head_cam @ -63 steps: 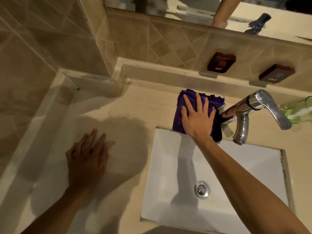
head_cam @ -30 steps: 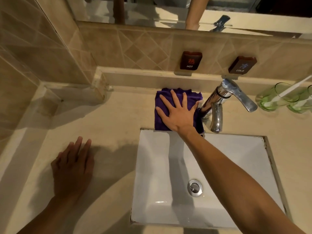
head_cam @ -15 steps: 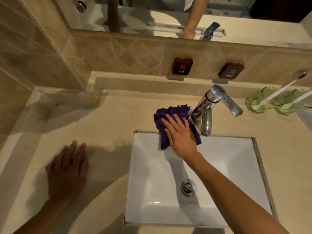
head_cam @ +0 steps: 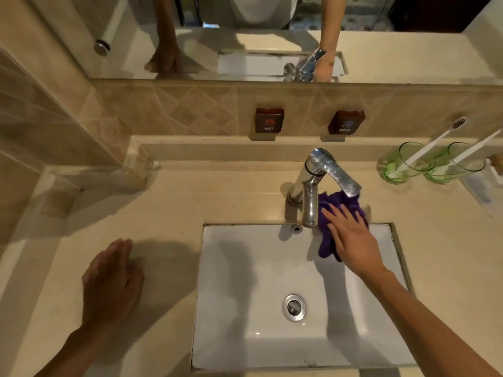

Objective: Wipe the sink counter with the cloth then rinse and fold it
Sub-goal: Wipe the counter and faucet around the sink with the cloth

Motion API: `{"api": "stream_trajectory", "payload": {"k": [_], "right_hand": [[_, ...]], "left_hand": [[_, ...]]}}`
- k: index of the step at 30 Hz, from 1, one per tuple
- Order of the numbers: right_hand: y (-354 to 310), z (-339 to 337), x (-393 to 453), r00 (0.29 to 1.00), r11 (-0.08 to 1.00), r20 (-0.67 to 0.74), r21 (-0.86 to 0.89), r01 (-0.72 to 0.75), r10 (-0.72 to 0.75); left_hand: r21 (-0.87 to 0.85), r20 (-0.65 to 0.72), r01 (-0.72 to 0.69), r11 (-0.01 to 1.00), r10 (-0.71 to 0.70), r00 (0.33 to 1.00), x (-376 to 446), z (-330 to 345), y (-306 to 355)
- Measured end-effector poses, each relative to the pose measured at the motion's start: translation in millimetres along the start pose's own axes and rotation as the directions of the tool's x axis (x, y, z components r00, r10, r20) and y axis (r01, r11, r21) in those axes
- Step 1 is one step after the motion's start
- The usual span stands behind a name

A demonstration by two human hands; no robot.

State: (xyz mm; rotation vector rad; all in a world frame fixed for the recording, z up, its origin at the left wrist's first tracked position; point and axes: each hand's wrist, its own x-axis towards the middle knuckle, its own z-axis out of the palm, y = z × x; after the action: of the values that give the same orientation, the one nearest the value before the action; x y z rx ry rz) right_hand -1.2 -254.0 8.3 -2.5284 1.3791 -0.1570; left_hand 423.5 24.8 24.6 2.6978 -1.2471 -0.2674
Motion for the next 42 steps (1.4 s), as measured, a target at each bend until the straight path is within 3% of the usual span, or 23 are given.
{"api": "stream_trajectory", "payload": {"k": [4, 7, 13, 22, 29, 35, 38, 42], "right_hand": [[32, -9, 9, 0.994, 0.997, 0.076, 0.018, -0.080, 0.079], [51, -13, 14, 0.978, 0.980, 0.071, -0.029, -0.195, 0.196], [72, -21, 28, 0.953, 0.957, 0.082, -0.051, -0.287, 0.291], [49, -4, 43, 0.895, 0.894, 0.029, -0.067, -0.443, 0.446], [-6, 6, 67, 0.975, 0.974, 0.047, -0.071, -0.213, 0.217], [-4, 8, 103, 0.986, 0.975, 0.156, -0.222, -0.029, 0.065], [-4, 3, 115, 0.970, 0.974, 0.240, -0.227, 0.015, 0.041], [3, -7, 111, 0.975, 0.985, 0.219, -0.173, -0.004, 0.043]], "left_hand": [[0.005, -0.014, -0.234, 0.972, 0.234, 0.972, 20, 16, 69], [-0.023, -0.010, -0.326, 0.945, 0.326, 0.945, 39, 30, 132], [-0.098, -0.167, -0.500, 0.861, 0.481, 0.861, 61, 53, 211], [0.098, -0.033, -0.424, 0.901, 0.428, 0.903, 86, 87, 255], [0.163, -0.036, -0.403, 0.901, 0.414, 0.910, 86, 90, 255], [0.166, -0.059, -0.398, 0.902, 0.412, 0.909, 85, 91, 258], [0.180, -0.064, -0.392, 0.902, 0.408, 0.911, 85, 91, 257], [0.187, -0.066, -0.400, 0.897, 0.418, 0.906, 84, 91, 258]]}}
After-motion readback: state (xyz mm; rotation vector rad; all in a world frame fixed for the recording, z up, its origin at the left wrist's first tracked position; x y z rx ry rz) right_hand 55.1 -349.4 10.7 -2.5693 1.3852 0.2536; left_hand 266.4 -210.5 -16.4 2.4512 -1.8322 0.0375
